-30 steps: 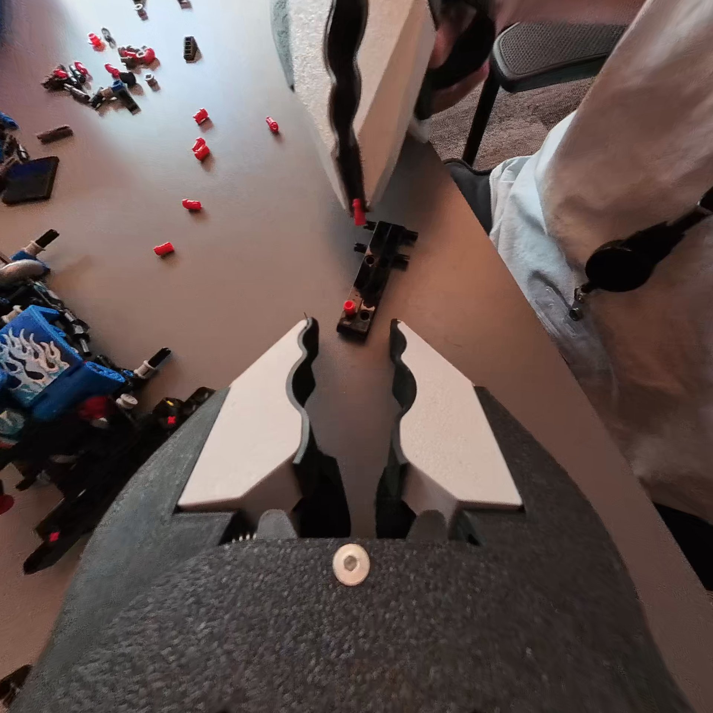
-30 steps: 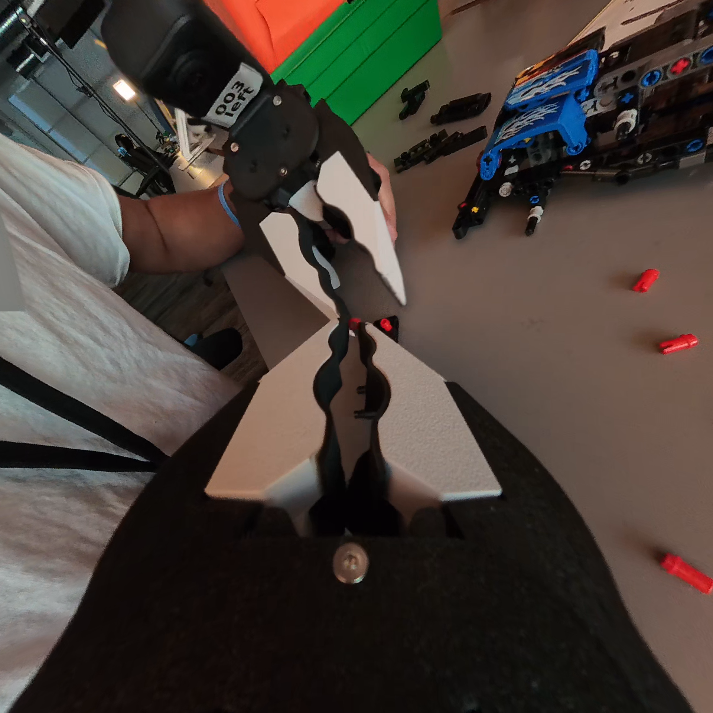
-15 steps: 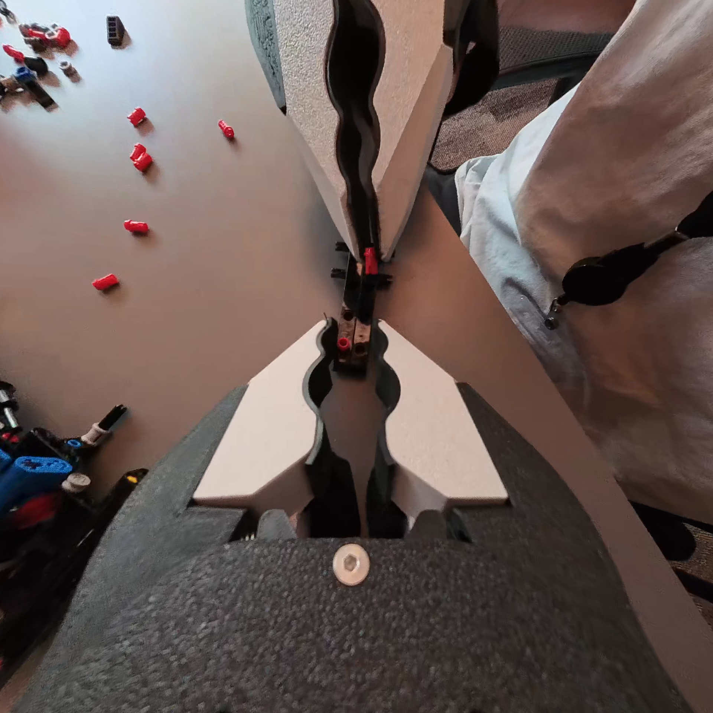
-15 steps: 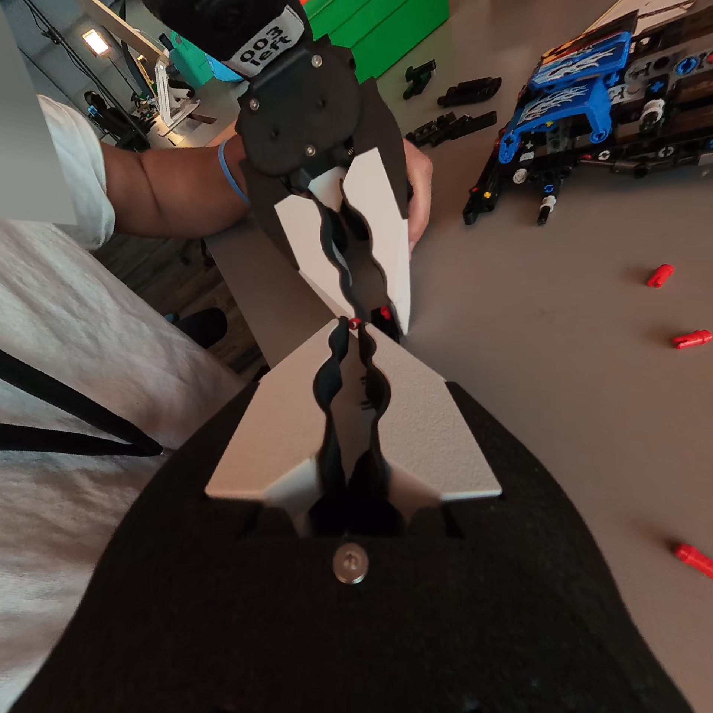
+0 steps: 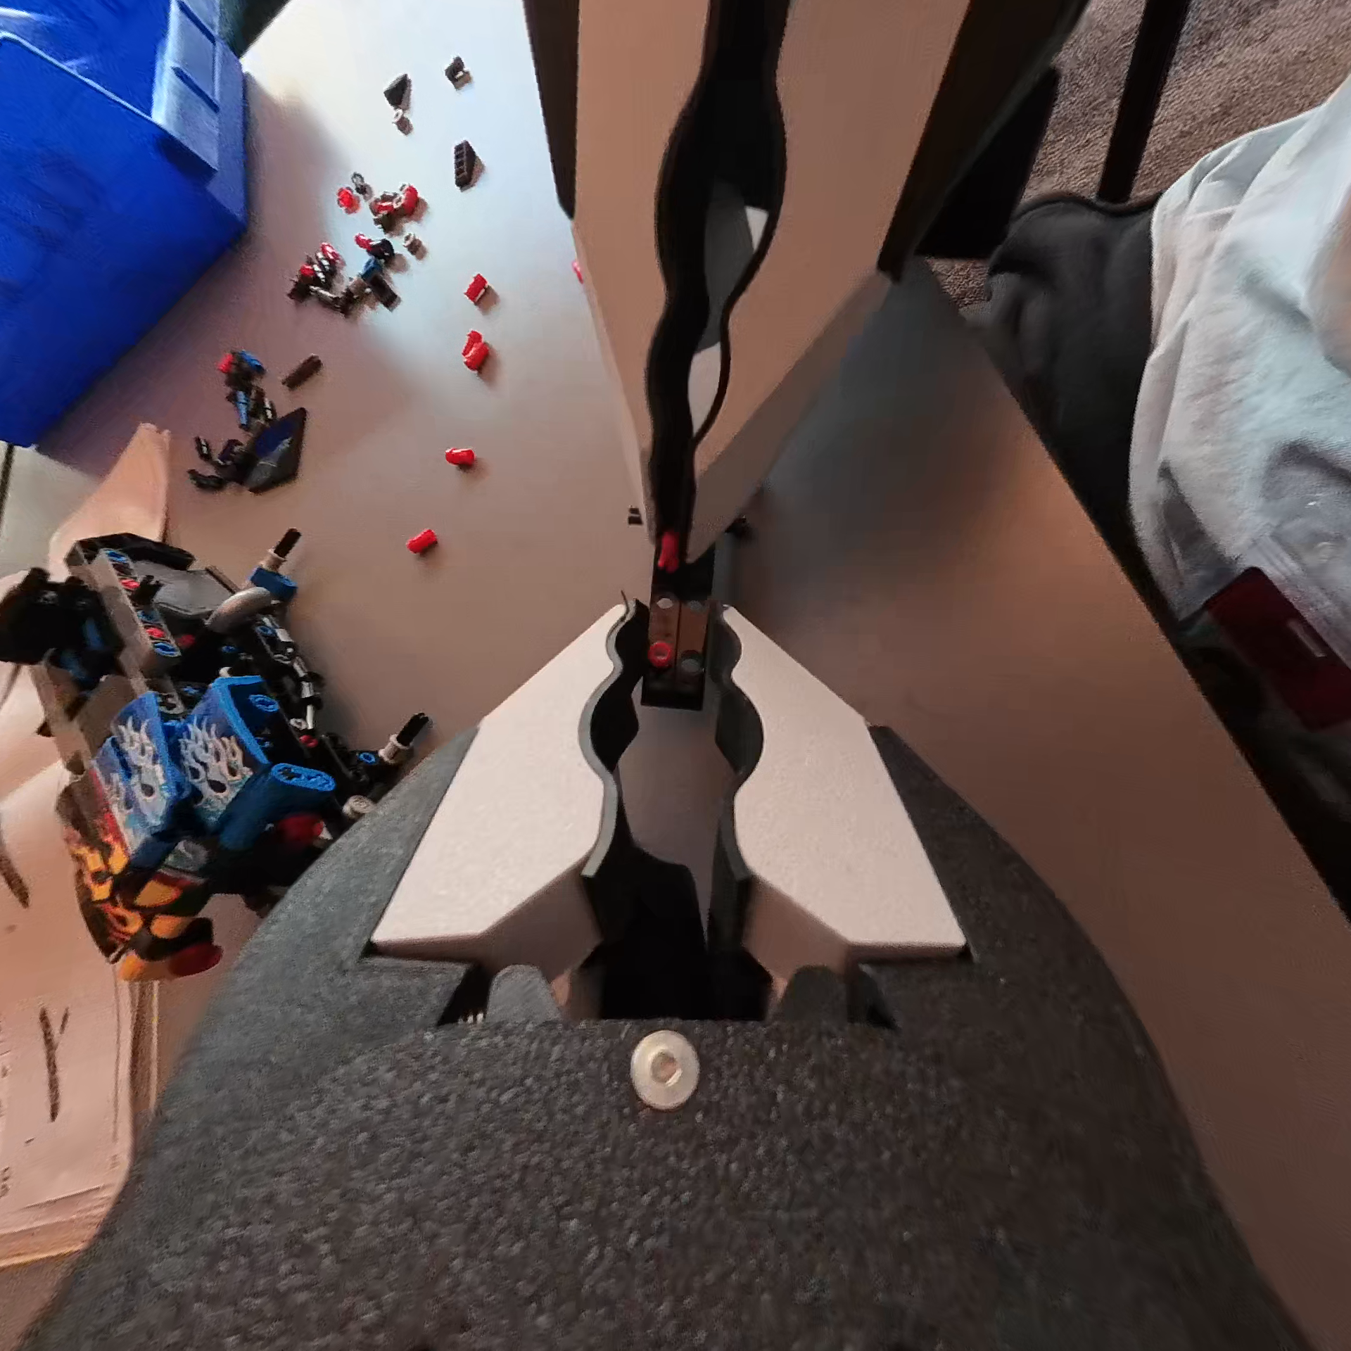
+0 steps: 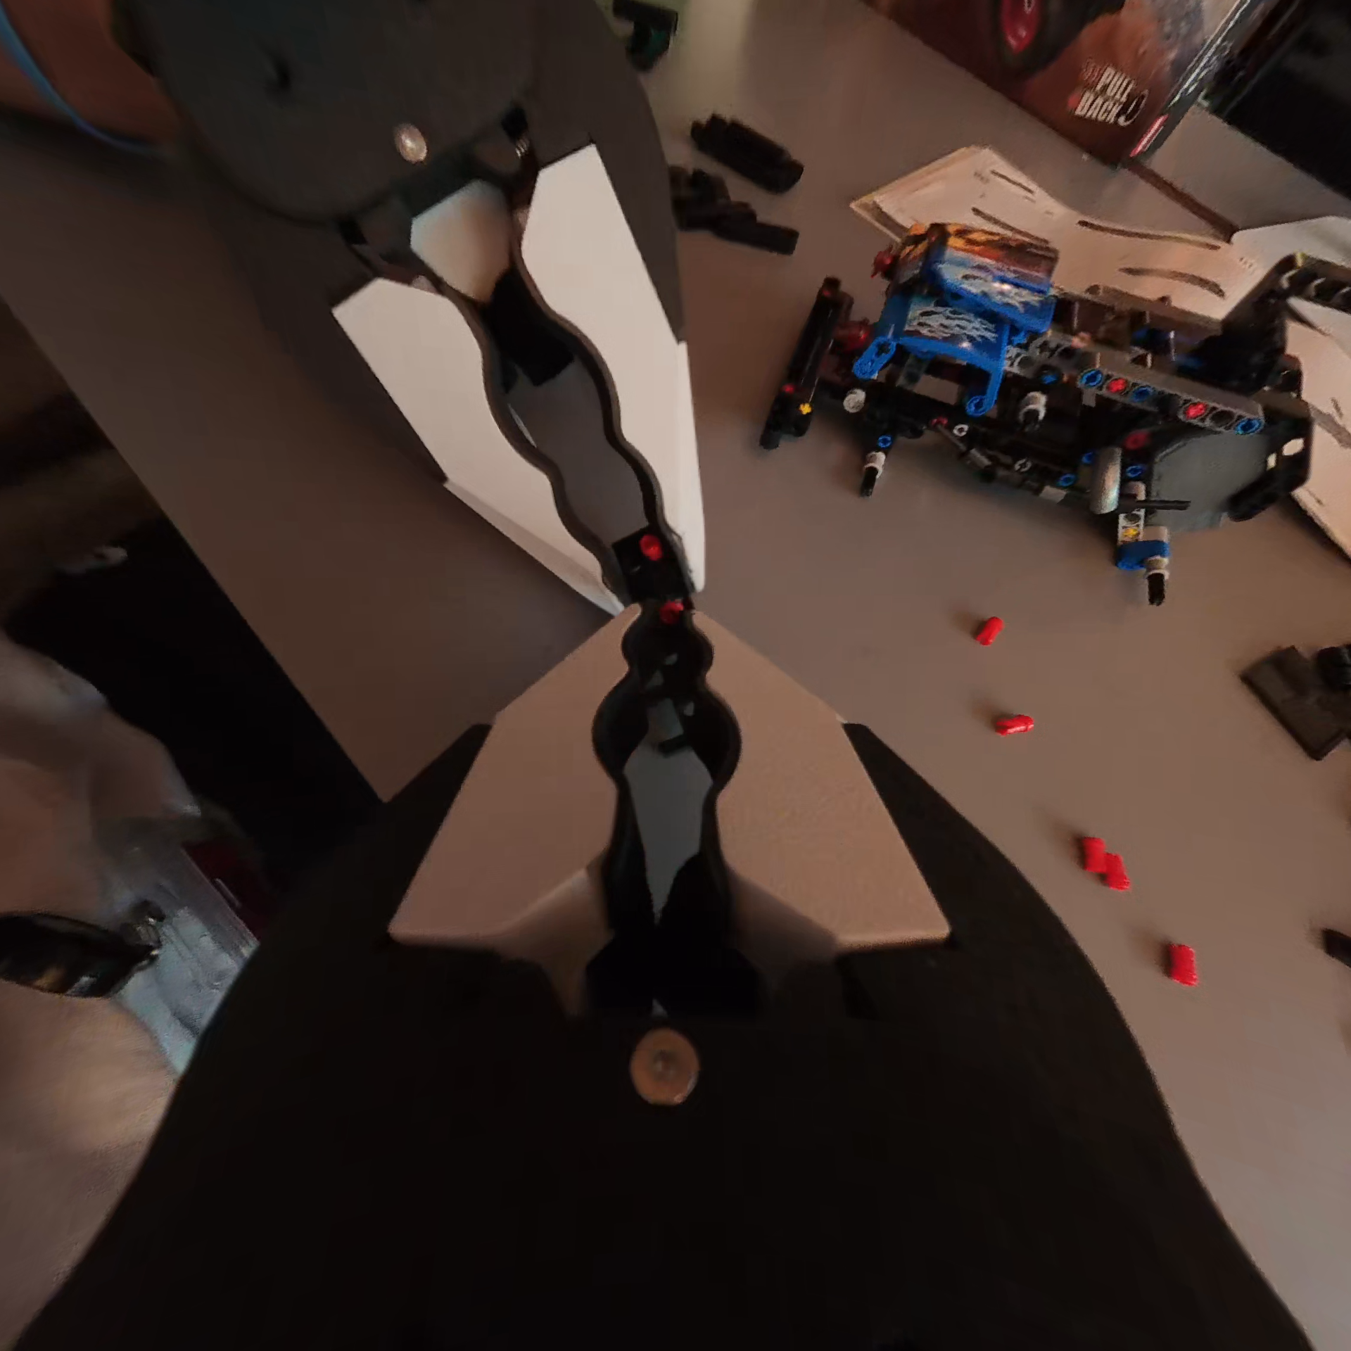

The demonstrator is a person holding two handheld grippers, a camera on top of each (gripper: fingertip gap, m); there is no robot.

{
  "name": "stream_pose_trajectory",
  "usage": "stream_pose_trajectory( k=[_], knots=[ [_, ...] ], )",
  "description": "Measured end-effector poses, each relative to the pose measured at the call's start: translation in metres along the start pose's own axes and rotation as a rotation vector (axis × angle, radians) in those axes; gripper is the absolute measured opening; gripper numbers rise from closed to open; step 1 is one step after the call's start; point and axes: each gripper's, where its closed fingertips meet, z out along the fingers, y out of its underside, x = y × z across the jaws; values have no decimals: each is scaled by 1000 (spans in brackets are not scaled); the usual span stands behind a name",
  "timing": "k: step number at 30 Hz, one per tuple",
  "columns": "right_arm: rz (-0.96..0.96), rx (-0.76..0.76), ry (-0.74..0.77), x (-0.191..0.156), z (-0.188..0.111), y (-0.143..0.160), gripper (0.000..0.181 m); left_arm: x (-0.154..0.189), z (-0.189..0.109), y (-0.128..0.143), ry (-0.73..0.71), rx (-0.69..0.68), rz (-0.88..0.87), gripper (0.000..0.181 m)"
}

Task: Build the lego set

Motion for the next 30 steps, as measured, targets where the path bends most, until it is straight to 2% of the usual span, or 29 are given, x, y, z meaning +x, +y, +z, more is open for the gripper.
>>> stream_pose_trajectory(
  k=[4,14,23,30],
  knots=[
    [-38,-59,46,0,9,5,3,1,2,-1,1,3,-15,14],
    [117,-273,23,-1,8,5,3,1,2,-3,-57,-7,72,14],
    [128,-461,70,0,5,7,3,1,2,-4,-82,-13,92,14],
    [95,-507,35,0,9,9,3,4,3,-3,-46,4,43,14]
  ],
)
